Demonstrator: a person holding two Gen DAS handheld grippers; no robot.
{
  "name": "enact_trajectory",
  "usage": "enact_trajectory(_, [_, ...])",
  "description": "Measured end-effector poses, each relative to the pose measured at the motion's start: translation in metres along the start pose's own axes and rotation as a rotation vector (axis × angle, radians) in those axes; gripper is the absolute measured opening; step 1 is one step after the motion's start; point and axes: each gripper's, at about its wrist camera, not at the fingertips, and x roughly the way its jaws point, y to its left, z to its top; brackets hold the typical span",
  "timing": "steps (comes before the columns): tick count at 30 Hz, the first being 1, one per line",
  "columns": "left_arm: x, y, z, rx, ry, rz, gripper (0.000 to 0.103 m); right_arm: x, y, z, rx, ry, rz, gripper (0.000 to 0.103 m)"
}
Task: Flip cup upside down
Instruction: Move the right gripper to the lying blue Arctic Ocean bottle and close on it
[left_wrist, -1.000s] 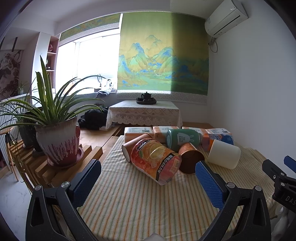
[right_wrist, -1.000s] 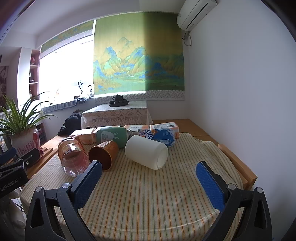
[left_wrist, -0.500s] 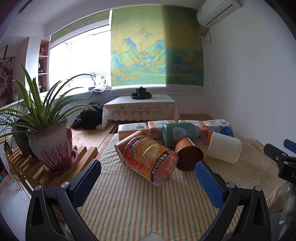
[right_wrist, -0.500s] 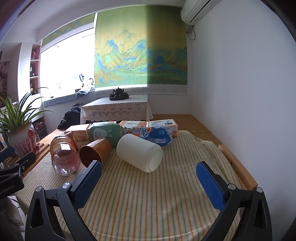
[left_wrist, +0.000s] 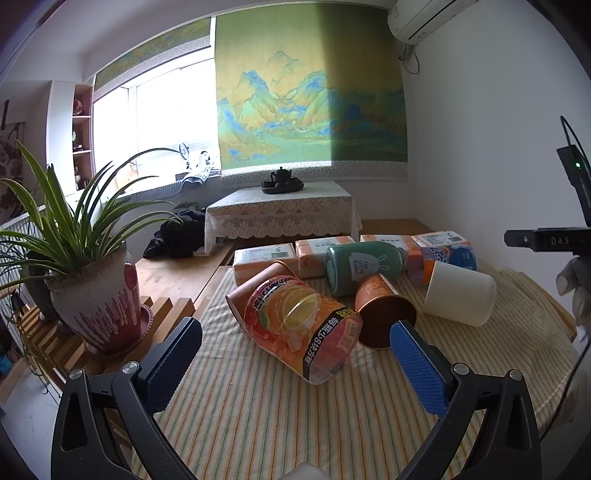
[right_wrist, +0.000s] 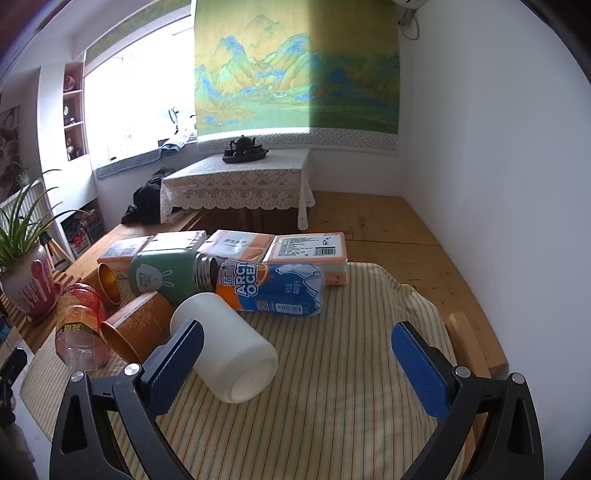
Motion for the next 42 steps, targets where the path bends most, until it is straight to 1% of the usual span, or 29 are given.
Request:
enact_trajectory(1, [0.002, 0.001, 0.0, 0.003, 0.003, 0.001, 0.103, 0.006, 0.0, 0.004, -0.025, 0.008, -0.002, 0.1])
enact_trajectory(4, [0.005, 0.003, 0.0, 0.013, 0.006, 0.013, 0.103, 0.028, 0.005, 0.021, -0.159, 0.049, -0.013, 0.1])
enact_trajectory(7, [0.011, 0.008, 0.001, 0.011, 0.013, 0.027, 0.103, 0.052, 0.007, 0.034, -0.219, 0.116, 0.031, 0.099])
enact_trajectory(12, [0.023, 0.017, 0.003, -0.003, 0.035, 0.041, 0.103, 0.085, 0.017, 0.047, -0.345, 0.171, 0.077, 0.095])
enact_trajectory(13, [0.025, 0.018, 0.004, -0.004, 0.038, 0.043, 0.103, 0.091, 0.02, 0.05, -0.374, 0.184, 0.096, 0.094])
enact_trajectory(16, [0.03, 0.021, 0.005, -0.006, 0.043, 0.051, 0.103, 0.109, 0.023, 0.058, -0.404, 0.222, 0.175, 0.094])
enact_trajectory(19, [0.036, 0.025, 0.007, -0.01, 0.046, 0.06, 0.103, 0.128, 0.02, 0.066, -0.383, 0.264, 0.257, 0.094])
enact_trajectory(21, [0.041, 0.027, 0.006, -0.015, 0.052, 0.066, 0.103, 0.139, 0.019, 0.067, -0.384, 0.285, 0.284, 0.094])
enact_trajectory(25, [0.052, 0.032, 0.006, -0.029, 0.071, 0.061, 0.103, 0.155, 0.02, 0.064, -0.407, 0.335, 0.301, 0.094])
enact_trajectory(27, [0.057, 0.033, 0.006, -0.032, 0.077, 0.057, 0.103, 0.16, 0.02, 0.059, -0.421, 0.374, 0.314, 0.087])
enact_trajectory(28, [0.058, 0.033, 0.006, -0.032, 0.078, 0.055, 0.103, 0.161, 0.021, 0.057, -0.435, 0.38, 0.305, 0.081])
enact_trajectory(32, [0.064, 0.031, 0.005, -0.032, 0.084, 0.044, 0.103, 0.159, 0.019, 0.053, -0.467, 0.413, 0.323, 0.075])
enact_trajectory(37, [0.067, 0.03, 0.005, -0.04, 0.092, 0.039, 0.103, 0.163, 0.027, 0.049, -0.565, 0.451, 0.312, 0.074])
enact_trajectory(39, [0.068, 0.031, 0.005, -0.044, 0.094, 0.041, 0.103, 0.167, 0.034, 0.047, -0.614, 0.466, 0.309, 0.076])
enact_trajectory(42, [0.069, 0.031, 0.005, -0.047, 0.098, 0.049, 0.103, 0.17, 0.041, 0.046, -0.657, 0.478, 0.324, 0.076])
